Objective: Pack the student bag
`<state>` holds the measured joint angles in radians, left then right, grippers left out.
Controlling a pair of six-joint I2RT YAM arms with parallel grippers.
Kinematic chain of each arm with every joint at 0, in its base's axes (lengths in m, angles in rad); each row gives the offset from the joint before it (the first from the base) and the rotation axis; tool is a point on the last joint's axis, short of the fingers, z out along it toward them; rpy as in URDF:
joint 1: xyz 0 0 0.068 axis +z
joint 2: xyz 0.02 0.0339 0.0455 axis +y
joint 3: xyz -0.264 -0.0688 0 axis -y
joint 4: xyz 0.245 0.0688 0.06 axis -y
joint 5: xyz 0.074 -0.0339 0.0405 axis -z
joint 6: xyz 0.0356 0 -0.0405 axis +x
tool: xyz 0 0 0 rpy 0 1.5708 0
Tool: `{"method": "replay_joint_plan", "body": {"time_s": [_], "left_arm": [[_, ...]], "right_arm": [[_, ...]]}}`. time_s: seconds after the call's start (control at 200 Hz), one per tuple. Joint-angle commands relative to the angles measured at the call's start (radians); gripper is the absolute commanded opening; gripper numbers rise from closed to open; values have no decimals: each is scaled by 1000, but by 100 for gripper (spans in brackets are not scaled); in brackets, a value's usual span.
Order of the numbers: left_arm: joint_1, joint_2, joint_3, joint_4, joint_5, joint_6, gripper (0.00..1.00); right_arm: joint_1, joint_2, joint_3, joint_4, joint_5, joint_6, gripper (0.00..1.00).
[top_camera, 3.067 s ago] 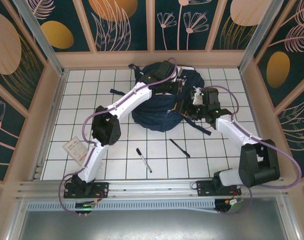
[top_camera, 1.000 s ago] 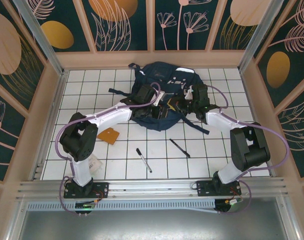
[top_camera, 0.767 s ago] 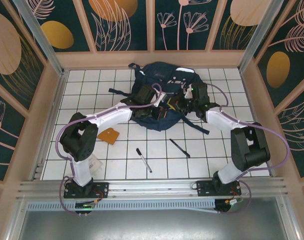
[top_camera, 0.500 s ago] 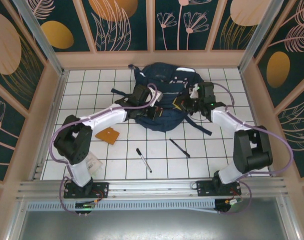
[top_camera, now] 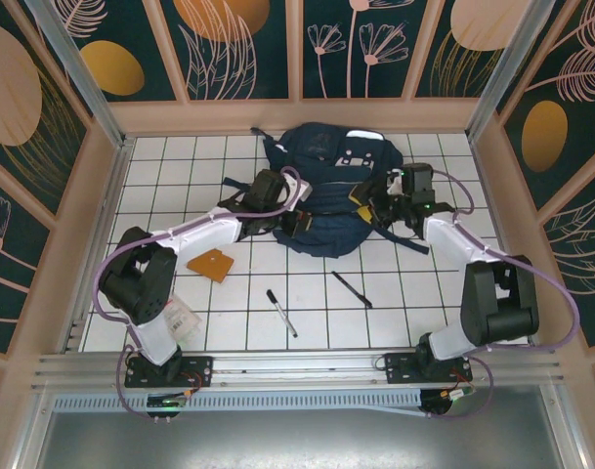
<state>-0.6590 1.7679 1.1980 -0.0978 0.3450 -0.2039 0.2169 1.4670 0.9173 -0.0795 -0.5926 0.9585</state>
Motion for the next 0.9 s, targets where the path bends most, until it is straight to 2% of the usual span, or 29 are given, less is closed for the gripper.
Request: {"method": "replay_joint_plan", "body": {"time_s": [0.0, 0.095, 0.19, 0.235, 0.27, 0.325, 0.415, 0.571, 0.626, 0.676, 0.731, 0.801, 0.896], "left_arm": [[-54, -2, 61, 137, 95, -78, 0], [-76, 8, 72, 175, 111, -116, 0], [-79, 1, 62, 186, 102, -126, 0], [-78, -12, 54, 169, 71, -101, 0], [-77, -24, 48, 147, 43, -77, 0], [-76, -42, 42, 100, -25, -40, 0], [-55, -76, 5, 49, -103, 16, 0], [48, -123, -114, 50, -167, 71, 0], [53, -122, -117, 16, -210, 122, 0], [53, -110, -93, -24, -190, 143, 0], [49, -99, -71, -35, -119, 122, 0], [31, -101, -64, 7, -55, 64, 0], [-17, -107, -39, 58, -27, 16, 0]], "right_arm": [[95, -55, -31, 52, 108, 184, 55], [156, -38, -29, 92, 182, 233, 55], [176, -8, -12, 90, 227, 223, 47], [175, 4, -1, 75, 243, 189, 38], [171, 6, 9, 58, 260, 160, 23], [162, 1, 21, 28, 290, 117, 10], [123, -16, 31, -13, 280, 52, 0], [-19, 2, 60, -79, 95, -90, 0], [-49, 24, 89, -129, 57, -145, 0], [-48, 34, 117, -170, 62, -165, 18], [-29, 20, 114, -175, 75, -127, 40], [15, -18, 86, -152, 93, -33, 49], [100, -85, 57, -157, 193, 76, 54]]}}
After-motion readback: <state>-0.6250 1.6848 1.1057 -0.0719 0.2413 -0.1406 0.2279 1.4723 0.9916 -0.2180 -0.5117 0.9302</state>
